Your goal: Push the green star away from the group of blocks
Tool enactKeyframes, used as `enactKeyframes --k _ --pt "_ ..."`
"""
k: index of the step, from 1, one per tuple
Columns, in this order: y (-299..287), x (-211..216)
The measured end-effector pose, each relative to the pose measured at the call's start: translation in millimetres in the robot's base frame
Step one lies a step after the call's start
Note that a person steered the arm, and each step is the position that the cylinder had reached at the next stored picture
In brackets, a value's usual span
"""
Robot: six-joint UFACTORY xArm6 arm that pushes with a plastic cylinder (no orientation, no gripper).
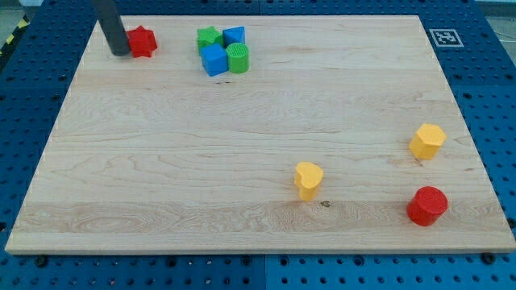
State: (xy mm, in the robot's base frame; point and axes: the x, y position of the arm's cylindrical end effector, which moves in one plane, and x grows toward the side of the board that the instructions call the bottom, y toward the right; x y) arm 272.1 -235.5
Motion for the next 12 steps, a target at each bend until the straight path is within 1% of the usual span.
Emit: enactKeyframes --k 1,3,4,5,6,7,8,9,10,12 --pt "0 -10" --pt "0 13" --pt "0 75" --pt "14 143" --pt "73 160" --pt "89 147" --pt "89 114" --pt "91 69" --pt "109 39" --pt "117 -15"
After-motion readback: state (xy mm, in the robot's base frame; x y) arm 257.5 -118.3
